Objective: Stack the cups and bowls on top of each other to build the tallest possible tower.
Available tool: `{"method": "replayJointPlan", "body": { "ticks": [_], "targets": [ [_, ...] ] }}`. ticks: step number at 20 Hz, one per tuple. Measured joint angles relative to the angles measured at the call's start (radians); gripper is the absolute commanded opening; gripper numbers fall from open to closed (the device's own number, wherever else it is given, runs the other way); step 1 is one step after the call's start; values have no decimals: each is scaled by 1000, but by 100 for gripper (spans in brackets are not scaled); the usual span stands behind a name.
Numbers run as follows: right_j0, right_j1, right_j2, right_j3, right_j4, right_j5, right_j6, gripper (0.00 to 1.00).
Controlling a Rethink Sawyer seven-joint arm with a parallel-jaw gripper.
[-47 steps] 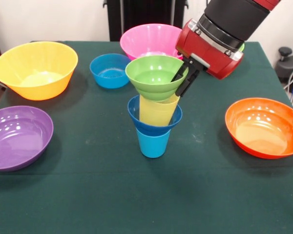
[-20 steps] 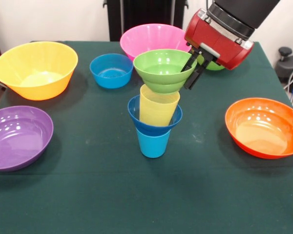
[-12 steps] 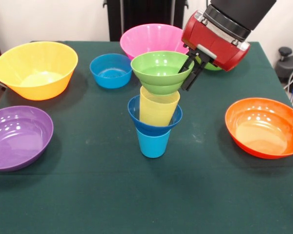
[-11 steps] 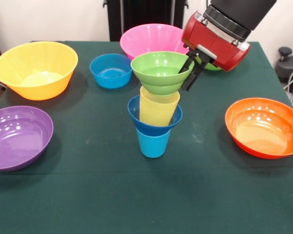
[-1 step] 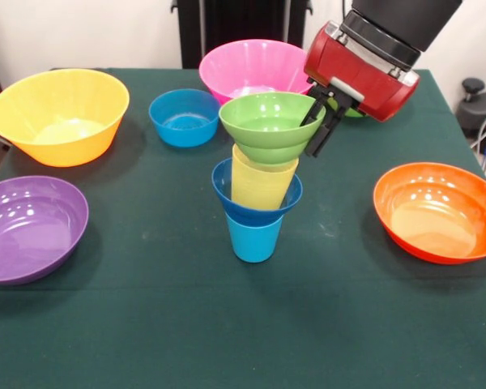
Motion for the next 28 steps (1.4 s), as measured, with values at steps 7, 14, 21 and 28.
{"method": "replayJointPlan", "body": {
  "ticks": [7,14,21,28],
  "targets": [
    [0,1,-2,0,6,-6,0,0],
    [0,1,-2,6,13,-9,0,0],
    [0,1,-4,25,23,-28,0,0],
    [0,2,-4,36,24,-38,0,0]
  ]
}}
